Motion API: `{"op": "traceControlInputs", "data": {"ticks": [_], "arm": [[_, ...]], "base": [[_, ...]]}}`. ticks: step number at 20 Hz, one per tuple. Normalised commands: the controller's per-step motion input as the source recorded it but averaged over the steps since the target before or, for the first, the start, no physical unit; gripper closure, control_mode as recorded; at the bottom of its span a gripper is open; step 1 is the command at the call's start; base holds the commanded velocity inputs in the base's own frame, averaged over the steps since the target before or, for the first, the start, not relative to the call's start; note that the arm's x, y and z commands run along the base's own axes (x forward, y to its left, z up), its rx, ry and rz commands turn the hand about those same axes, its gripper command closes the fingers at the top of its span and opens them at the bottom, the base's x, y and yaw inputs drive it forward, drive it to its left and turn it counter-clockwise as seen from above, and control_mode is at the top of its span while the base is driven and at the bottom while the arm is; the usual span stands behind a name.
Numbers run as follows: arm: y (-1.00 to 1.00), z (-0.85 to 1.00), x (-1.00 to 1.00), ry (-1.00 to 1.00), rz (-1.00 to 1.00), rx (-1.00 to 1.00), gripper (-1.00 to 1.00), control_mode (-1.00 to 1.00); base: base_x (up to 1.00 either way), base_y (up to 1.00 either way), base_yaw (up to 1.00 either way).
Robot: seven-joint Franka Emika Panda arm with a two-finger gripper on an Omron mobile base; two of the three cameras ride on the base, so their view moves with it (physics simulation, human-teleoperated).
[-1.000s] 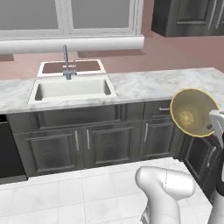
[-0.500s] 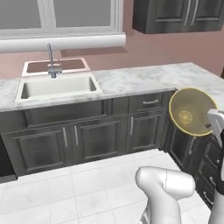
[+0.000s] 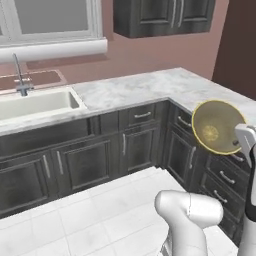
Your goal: Clear the mugs and bowl far away from the sink.
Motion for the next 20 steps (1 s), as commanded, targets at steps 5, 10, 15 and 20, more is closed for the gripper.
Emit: {"op": "traceControlInputs", "data": {"ticks": [5,10,15,20], "arm": [[0.0,0.0,0.0,0.0,0.0,0.0,1.0,1.0],[0.0,0.0,0.0,0.0,0.0,0.0,1.0,1.0],[0.0,0.0,0.0,0.0,0.0,0.0,1.0,1.0],[0.0,0.0,0.0,0.0,0.0,0.0,1.0,1.0]], "base": [[-0.19,0.17,-0.39],[-0.44,0.14,-0.37],[-0.6,0.09,-0.35],[-0.79,0.13,-0.29]]}}
